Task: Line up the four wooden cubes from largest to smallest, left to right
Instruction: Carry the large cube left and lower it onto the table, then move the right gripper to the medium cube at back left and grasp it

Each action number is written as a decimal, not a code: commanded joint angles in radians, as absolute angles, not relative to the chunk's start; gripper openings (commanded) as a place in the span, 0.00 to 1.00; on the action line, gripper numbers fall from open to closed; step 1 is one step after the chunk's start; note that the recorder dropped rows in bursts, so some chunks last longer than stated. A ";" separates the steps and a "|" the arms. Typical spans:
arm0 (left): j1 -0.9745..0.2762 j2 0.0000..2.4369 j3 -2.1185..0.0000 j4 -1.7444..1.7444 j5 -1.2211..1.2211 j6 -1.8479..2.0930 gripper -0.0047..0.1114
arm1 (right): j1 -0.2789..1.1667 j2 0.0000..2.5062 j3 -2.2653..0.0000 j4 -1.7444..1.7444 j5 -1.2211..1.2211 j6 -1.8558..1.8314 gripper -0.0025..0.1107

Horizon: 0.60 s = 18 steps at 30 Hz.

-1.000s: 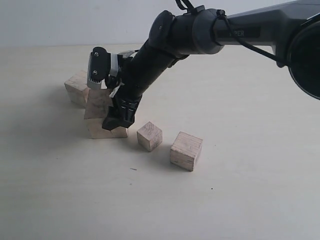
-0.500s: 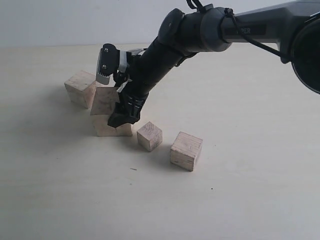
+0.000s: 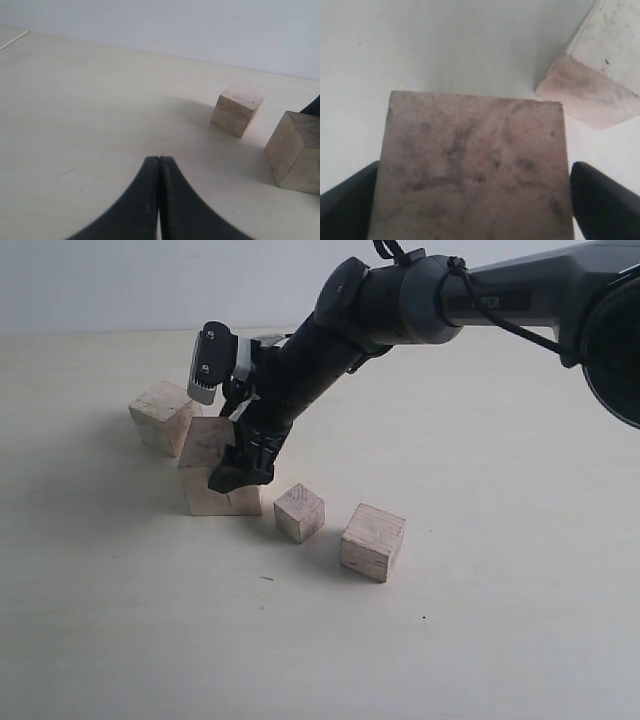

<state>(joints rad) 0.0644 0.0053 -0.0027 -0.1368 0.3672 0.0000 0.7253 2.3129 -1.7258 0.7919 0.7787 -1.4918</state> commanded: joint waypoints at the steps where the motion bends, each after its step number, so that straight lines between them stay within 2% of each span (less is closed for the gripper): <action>1: 0.058 0.000 0.000 -0.137 0.357 0.000 0.04 | 0.722 2.274 -1.732 0.807 0.783 -1.498 0.82; 10: 0.058 0.000 0.000 -0.137 0.357 0.000 0.04 | 0.722 2.157 -1.732 0.972 0.827 -1.482 0.82; 11: 0.058 0.000 0.000 -0.137 0.357 0.000 0.04 | 0.722 2.151 -1.732 1.000 0.803 -1.460 0.82; 15: 0.058 0.000 0.000 -0.137 0.357 0.000 0.04 | 0.747 2.171 -1.759 1.096 0.458 -1.356 0.78; 18: 0.058 0.000 0.000 -0.137 0.357 0.000 0.04 | 0.785 2.257 -1.883 1.091 0.417 -1.213 0.78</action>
<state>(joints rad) 0.0644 0.0053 -0.0027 -0.1368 0.3672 0.0000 0.7588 2.2088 -1.8109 1.0758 0.4526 -1.2998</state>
